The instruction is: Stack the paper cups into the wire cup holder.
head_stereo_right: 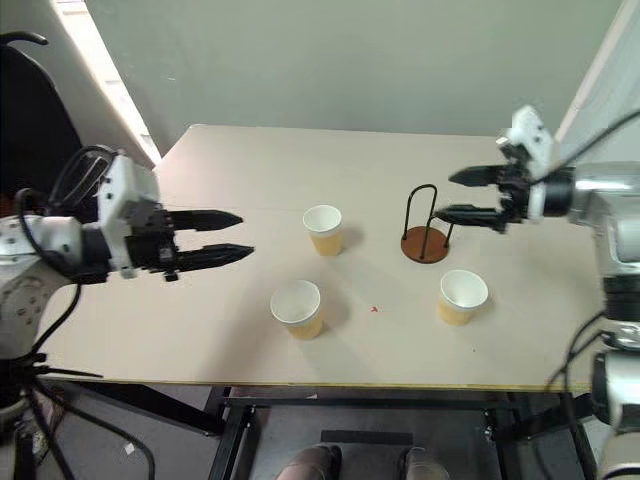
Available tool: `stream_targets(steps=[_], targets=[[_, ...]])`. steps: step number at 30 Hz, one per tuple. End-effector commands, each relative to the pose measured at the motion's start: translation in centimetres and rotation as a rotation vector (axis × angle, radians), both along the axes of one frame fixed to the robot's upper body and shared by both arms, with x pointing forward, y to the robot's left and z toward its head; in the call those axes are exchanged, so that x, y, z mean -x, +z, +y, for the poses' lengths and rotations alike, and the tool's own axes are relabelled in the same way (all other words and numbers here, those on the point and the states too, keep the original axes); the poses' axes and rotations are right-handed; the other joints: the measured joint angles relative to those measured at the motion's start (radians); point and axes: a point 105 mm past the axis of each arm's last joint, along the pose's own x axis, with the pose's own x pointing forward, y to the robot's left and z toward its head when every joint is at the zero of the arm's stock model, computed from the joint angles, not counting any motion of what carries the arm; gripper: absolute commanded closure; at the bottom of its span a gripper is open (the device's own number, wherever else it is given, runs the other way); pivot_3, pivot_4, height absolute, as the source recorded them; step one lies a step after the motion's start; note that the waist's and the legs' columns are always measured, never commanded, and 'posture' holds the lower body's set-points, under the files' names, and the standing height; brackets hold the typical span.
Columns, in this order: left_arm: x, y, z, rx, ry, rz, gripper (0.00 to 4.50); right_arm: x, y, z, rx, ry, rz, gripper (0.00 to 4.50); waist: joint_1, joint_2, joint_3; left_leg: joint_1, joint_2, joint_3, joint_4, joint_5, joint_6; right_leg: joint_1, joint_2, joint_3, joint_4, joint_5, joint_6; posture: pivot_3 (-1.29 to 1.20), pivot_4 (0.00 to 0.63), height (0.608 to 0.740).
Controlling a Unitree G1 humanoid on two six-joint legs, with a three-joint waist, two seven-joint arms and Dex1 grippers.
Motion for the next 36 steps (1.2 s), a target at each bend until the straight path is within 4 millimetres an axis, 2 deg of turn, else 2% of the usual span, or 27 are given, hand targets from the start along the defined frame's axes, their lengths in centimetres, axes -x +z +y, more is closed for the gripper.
stream_targets(steps=[1,4,8,10,13,18,21,23,30,33,36], targets=[[-1.2,0.6,-0.9,-0.029,0.041,-0.064,1.70,-1.7,0.2,0.7,-0.003,-0.119,-0.012,0.58,0.001,0.000,0.000,0.000,0.000,0.000,0.000,0.000,0.000,0.000,0.000,0.000,0.000,0.000,0.000,0.00,0.150,0.740],[-1.9,1.0,-1.9,-0.022,0.060,-0.096,1.70,-2.6,-0.4,0.5,-0.030,-0.228,0.061,0.58,0.009,0.000,0.000,-0.001,0.000,0.001,0.001,0.000,-0.001,0.000,0.000,0.000,0.000,0.000,0.000,0.00,0.150,0.740],[-1.5,1.0,-2.5,-0.007,0.053,-0.102,1.70,0.2,-0.9,0.6,-0.063,-0.178,0.205,0.58,0.016,0.000,0.000,-0.006,0.000,0.001,0.006,-0.001,-0.003,-0.001,0.000,-0.001,-0.001,0.000,0.001,0.00,0.150,0.740],[-1.4,0.8,-2.5,-0.007,0.057,-0.098,1.70,1.2,-2.2,0.8,-0.037,-0.169,0.282,0.58,0.017,0.000,0.000,-0.009,0.000,0.003,0.007,-0.001,-0.005,-0.001,0.000,-0.001,-0.003,0.000,0.003,0.00,0.150,0.740],[-1.4,0.6,-2.6,-0.006,0.060,-0.094,1.70,1.3,-3.6,0.6,-0.040,-0.226,0.360,0.58,0.016,0.000,0.000,-0.010,0.001,0.005,0.008,-0.001,-0.003,-0.001,0.000,0.000,-0.005,0.004,0.012,0.00,0.150,0.740],[-1.6,0.4,-3.0,-0.006,0.058,-0.091,1.70,-0.6,-6.4,-0.5,-0.051,-0.410,0.432,0.58,0.016,0.000,0.000,-0.009,0.002,0.005,0.009,-0.001,-0.003,-0.002,0.000,0.000,-0.006,0.004,0.013,0.00,0.150,0.740],[-1.6,0.4,-3.3,-0.005,0.048,-0.092,1.70,-2.3,-7.4,-1.7,-0.078,-0.543,0.432,0.58,0.017,0.000,0.000,-0.006,0.002,0.005,0.008,-0.005,0.001,-0.001,0.000,0.001,-0.002,0.002,0.010,0.00,0.150,0.740],[-1.6,0.4,-3.5,-0.005,0.045,-0.093,1.70,-2.7,-7.7,-1.8,-0.089,-0.571,0.436,0.58,0.018,0.000,0.000,-0.005,0.002,0.005,0.008,-0.006,0.001,-0.001,0.000,0.001,-0.001,0.001,0.006,0.00,0.150,0.740],[-1.5,0.3,-3.6,-0.008,0.048,-0.092,1.70,-5.8,-7.5,-2.5,-0.201,-0.682,0.359,0.58,0.019,0.000,0.000,-0.004,0.002,0.005,0.008,-0.005,-0.001,-0.001,0.000,0.001,0.000,0.003,0.005,0.00,0.150,0.740],[-1.5,0.0,-3.4,-0.021,0.056,-0.087,1.70,-6.5,-6.9,-1.6,-0.240,-0.673,0.340,0.58,0.019,0.000,0.000,-0.004,0.003,0.005,0.008,-0.005,-0.001,-0.001,0.000,0.001,0.000,0.003,0.005,0.00,0.150,0.740],[-1.4,0.1,-3.3,-0.021,0.059,-0.088,1.67,-6.7,-6.6,-0.8,-0.250,-0.652,0.331,1.15,0.019,0.000,0.000,-0.005,0.003,0.006,0.008,-0.006,-0.002,-0.002,0.001,0.001,-0.001,0.003,0.004,0.00,0.150,0.740]])
